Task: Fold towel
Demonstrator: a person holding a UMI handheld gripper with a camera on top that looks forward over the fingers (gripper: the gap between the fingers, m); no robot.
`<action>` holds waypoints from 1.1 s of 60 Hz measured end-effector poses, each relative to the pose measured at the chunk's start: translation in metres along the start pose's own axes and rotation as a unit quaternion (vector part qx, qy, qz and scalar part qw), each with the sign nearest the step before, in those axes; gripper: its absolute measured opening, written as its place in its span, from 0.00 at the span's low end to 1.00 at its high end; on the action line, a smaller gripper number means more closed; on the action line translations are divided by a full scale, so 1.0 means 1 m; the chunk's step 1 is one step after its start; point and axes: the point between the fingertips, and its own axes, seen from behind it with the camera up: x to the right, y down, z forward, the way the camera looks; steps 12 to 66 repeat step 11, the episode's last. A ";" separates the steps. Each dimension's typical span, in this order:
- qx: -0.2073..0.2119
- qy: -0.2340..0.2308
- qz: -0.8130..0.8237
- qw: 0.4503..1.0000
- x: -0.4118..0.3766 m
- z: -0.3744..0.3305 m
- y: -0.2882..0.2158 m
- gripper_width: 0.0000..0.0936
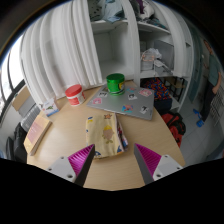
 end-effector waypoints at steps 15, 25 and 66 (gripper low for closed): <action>0.002 0.005 0.078 0.997 0.028 -0.063 0.018 0.87; 0.002 0.005 0.078 0.997 0.028 -0.063 0.018 0.87; 0.002 0.005 0.078 0.997 0.028 -0.063 0.018 0.87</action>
